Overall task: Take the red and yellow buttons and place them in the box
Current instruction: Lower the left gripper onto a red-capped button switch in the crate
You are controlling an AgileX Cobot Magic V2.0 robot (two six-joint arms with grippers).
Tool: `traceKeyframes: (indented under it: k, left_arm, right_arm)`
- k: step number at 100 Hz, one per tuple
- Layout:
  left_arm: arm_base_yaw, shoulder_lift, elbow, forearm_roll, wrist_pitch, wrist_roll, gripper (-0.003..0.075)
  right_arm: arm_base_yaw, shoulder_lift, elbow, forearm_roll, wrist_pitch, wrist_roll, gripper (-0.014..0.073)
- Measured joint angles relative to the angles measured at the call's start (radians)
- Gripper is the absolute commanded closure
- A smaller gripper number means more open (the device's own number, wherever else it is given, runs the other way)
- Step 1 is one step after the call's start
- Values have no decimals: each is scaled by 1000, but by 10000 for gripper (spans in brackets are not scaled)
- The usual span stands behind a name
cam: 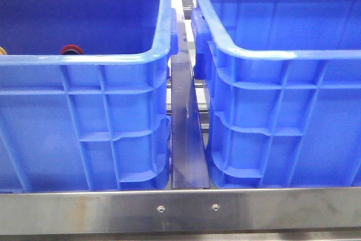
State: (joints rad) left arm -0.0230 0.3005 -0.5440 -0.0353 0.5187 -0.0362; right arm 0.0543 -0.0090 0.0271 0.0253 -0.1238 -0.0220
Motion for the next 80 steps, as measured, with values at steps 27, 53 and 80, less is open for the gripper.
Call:
traceKeyframes:
  k: [27,53,80]
  left_arm:
    - [0,369,-295,-4,207,0,739]
    - [0,616,-393,-4,258,0,737]
    - [0,700,-395,-4,263,19,470]
  right_arm:
    - [0,0,0,0,0,0,662]
    - [0,0,0,0,0,0,662]
    - [0,0,0,0,0,0,662]
